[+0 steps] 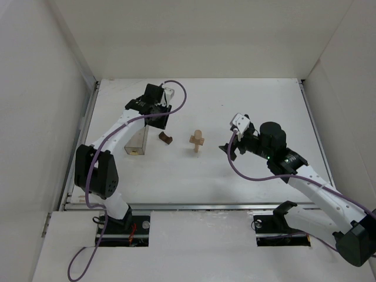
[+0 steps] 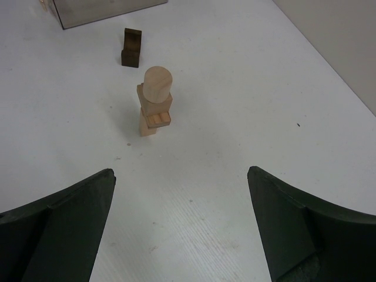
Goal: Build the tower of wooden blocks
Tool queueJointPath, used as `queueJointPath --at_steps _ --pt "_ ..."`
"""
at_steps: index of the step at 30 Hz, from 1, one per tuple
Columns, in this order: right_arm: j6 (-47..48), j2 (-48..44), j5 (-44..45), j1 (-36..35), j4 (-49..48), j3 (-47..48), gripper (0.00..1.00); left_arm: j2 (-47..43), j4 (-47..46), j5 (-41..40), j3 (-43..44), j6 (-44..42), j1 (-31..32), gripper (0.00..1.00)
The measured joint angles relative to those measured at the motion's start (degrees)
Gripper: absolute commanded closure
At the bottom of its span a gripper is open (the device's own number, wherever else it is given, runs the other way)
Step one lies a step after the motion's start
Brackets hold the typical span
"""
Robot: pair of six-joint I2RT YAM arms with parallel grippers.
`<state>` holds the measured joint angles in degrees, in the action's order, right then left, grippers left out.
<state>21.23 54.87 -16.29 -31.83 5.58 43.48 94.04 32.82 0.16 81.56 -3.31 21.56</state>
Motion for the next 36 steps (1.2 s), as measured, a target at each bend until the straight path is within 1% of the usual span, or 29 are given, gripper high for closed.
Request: queueJointPath --at_steps 1,10,13,16,22,24,31,36 --pt "-0.04 0.0 0.0 0.0 0.0 0.0 0.0 0.26 -0.26 0.17 -1.09 -0.22 0.13 0.67" --pt "-0.46 -0.11 1.4 0.0 0.0 0.0 0.0 1.66 -5.42 0.2 -7.52 -1.84 0.66 0.67" --pt "-0.5 -0.57 2.64 0.0 0.26 0.0 0.0 2.73 -6.91 -0.48 -9.2 -2.05 0.85 0.64" --pt "-0.66 -1.7 5.92 0.31 2.14 0.55 0.0 3.74 -7.85 -1.51 -10.08 -2.23 0.85 0.59" --pt "-1.55 -3.04 17.09 2.97 7.93 2.82 0.0 4.15 -10.6 -3.54 -12.33 -2.27 0.85 0.56" --pt "-1.99 -3.74 19.45 4.09 9.46 2.75 0.0 4.17 -10.91 -3.85 -12.85 -2.34 0.83 0.53" --pt "-3.43 -8.31 21.97 4.83 10.27 2.4 0.0 5.38 -12.35 -4.11 -12.96 -2.43 0.44 0.49" --pt "-3.56 -8.37 22.21 4.87 10.32 2.36 0.0 6.6 -13.09 -4.11 -12.98 -2.6 0.02 0.49"
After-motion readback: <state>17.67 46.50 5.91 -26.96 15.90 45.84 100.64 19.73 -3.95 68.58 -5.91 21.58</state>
